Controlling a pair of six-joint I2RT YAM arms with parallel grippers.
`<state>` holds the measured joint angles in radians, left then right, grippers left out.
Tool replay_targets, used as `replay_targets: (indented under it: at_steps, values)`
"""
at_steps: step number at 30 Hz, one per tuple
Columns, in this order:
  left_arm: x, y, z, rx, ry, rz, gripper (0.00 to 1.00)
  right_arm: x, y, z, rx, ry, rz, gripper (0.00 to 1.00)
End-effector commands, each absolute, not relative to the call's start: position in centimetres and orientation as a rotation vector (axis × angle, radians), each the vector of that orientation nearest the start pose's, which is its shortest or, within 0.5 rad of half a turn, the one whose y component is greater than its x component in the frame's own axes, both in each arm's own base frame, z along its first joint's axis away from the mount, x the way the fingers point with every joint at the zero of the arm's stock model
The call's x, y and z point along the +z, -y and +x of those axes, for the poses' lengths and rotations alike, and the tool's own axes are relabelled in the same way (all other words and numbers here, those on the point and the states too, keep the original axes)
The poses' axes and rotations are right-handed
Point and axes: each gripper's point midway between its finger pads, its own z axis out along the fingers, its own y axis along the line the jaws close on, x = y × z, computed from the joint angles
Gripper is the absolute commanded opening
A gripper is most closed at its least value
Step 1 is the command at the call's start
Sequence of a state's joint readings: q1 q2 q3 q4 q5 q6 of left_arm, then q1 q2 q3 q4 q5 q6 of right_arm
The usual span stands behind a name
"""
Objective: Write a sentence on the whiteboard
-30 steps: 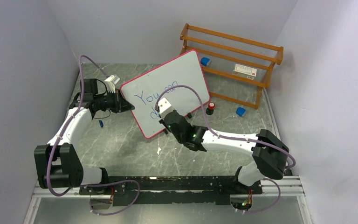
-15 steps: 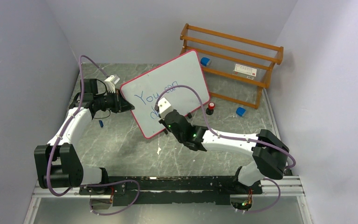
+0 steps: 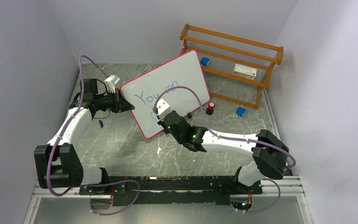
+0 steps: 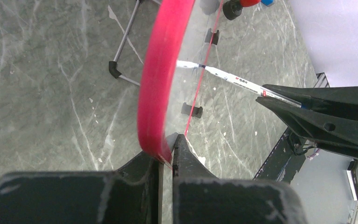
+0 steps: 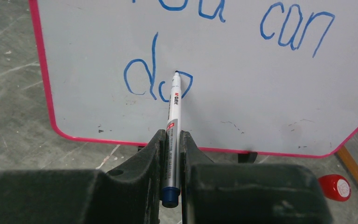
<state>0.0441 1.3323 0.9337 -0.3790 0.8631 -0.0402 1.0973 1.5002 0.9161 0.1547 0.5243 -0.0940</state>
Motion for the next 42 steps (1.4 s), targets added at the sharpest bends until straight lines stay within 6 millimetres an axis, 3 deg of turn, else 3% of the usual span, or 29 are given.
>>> replay_targets:
  at_steps: [1,16,32,38,42]
  values:
    - [14.2,9.4,33.1,-0.742,-2.248,0.323,0.05,16.9,-34.9,27.0,0.209,-1.743,-0.807,0.0]
    - [14.1,9.4,33.2,-0.743,-2.25,0.322,0.05,15.6,-34.7,26.1,0.206,-1.77,-0.848,0.0]
    - [14.1,9.4,33.1,-0.742,-2.251,0.319,0.05,14.3,-33.1,25.7,0.151,-1.806,-0.849,0.0]
    - [14.0,9.3,33.1,-0.739,-2.253,0.318,0.05,15.5,-32.9,25.7,0.17,-1.78,-0.826,0.0]
    - [14.1,9.3,33.1,-0.736,-2.251,0.32,0.05,17.8,-32.4,25.9,0.194,-1.735,-0.788,0.0]
